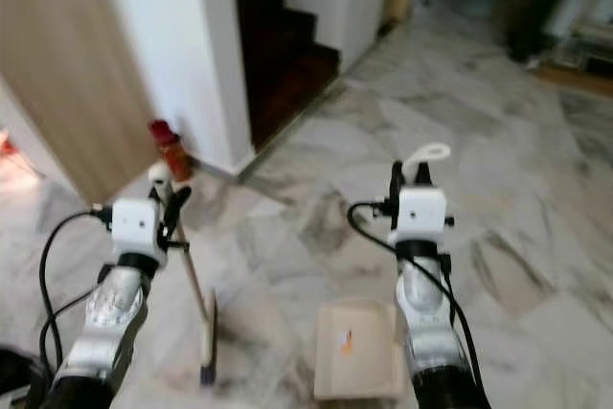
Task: Sweep floor
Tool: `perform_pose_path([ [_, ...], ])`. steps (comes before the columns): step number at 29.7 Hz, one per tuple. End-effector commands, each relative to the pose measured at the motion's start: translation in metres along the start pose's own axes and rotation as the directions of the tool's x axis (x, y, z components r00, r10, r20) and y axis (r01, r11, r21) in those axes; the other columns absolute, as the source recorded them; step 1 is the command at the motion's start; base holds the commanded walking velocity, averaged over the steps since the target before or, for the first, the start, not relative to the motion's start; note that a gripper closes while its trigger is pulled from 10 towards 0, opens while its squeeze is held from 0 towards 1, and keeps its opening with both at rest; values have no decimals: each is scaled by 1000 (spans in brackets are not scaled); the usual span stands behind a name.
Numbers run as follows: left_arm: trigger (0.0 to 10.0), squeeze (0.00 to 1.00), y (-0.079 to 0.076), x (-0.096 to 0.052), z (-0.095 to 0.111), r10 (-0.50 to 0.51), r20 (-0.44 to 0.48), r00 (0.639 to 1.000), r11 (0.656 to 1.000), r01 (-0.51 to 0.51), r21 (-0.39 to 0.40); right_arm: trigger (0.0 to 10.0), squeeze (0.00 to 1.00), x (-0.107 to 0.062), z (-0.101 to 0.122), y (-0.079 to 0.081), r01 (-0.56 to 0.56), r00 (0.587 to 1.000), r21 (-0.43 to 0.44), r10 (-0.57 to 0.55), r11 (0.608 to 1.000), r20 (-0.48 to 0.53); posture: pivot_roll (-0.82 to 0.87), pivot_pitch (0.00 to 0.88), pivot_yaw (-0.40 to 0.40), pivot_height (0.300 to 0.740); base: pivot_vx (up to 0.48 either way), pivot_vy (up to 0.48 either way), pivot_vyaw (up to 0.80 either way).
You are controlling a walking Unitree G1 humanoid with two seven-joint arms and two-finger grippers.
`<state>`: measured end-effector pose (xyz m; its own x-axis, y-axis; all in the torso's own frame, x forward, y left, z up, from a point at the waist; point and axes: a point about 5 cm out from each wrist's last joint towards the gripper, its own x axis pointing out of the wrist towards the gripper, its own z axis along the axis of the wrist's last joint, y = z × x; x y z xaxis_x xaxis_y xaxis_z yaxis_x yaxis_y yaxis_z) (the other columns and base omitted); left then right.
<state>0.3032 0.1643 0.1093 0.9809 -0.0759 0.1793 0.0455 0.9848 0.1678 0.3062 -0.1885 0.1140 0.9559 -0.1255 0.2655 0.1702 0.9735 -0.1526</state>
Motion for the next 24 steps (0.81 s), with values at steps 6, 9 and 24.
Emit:
perform_pose_path([
  [6,10000,0,0,2,7,-22,52,998,1000,22,-6,10000,0,1,10,2,8,999,19,-9,1000,47,-59,0,29,740,0,0,-800],
  [9,10000,0,-1,0,7,-22,50,999,1000,22,-8,10000,0,-1,9,1,7,999,17,-8,1000,42,-56,0,25,740,0,0,-800],
  [24,10000,0,3,1,6,-1,34,999,1000,1,2,10000,0,1,12,6,-14,998,14,13,1000,56,-42,0,17,740,0,0,-587],
])
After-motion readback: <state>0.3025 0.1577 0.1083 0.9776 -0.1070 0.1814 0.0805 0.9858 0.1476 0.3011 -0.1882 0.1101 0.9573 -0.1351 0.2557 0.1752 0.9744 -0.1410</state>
